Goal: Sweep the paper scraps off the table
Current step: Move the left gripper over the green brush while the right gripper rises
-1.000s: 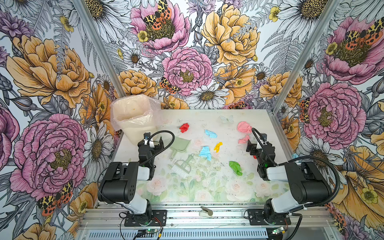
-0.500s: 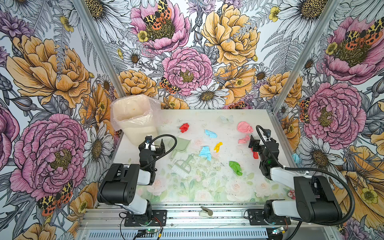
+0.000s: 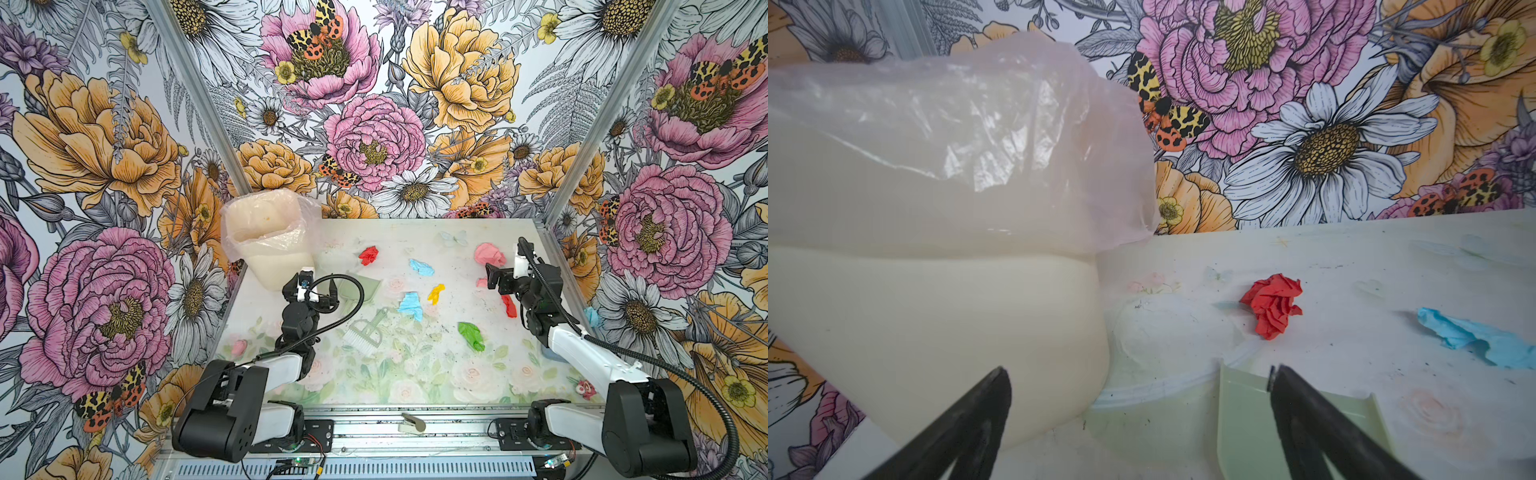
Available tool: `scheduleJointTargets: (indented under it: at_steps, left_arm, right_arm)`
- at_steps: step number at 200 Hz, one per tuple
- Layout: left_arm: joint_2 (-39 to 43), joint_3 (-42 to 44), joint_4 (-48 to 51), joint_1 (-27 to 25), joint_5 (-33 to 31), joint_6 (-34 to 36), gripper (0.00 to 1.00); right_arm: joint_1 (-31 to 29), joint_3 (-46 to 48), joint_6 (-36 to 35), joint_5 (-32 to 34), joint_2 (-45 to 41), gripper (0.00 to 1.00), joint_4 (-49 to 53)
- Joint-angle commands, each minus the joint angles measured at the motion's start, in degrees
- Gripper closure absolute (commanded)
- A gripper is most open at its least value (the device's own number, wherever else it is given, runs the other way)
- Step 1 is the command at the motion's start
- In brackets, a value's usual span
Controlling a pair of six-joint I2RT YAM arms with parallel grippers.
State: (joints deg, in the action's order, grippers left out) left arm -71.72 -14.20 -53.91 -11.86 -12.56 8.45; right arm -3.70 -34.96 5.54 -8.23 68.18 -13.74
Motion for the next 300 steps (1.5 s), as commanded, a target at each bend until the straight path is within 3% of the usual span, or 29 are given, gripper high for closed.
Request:
scheduleJointTargets:
  at_steps: [1,33,88,139,184,208,258,300]
  left_arm:
    - [5.1,-2.0,11.1,-2.3,-1.6,-0.1,0.01]
    - [12.1,-3.1,18.3,-6.9,-3.8,-0.2,0.01]
    - [22.3,-9.7,41.3,-14.3,-5.1,-5.9,0.01]
    - [24.0,-18.6,66.7,-16.2,-0.7,-14.2,0.01]
    - [21.1,-20.4,73.3,-22.4,-2.7,-20.3,0.01]
    - [17.8,-21.9,78.5,-25.4,-7.4,-25.8,0.01]
    - [10.2,-23.9,82.4,-30.5,-4.2,-29.2,0.01]
    - [1.1,-30.5,88.9,-32.2,-5.0,-29.6,0.01]
  right_arm:
    - [-1.7,-2.8,0.6,-6.9,-1.6,0.0,6.4]
    - [-3.7,-6.3,0.2,-12.1,-0.7,0.0,11.8]
    - [-6.5,-12.6,0.3,-21.5,1.4,0.0,19.6]
    - [-8.2,-14.5,-2.6,-26.9,1.1,0.01,23.7]
    - [-8.9,-14.9,-3.2,-26.2,0.9,0.0,25.6]
    - [-9.2,-16.8,-2.9,-28.6,2.0,0.02,28.9]
    - [-10.0,-16.3,-3.6,-24.8,1.7,0.02,29.0]
    - [-10.1,-15.9,-3.7,-23.3,2.1,0.02,29.1]
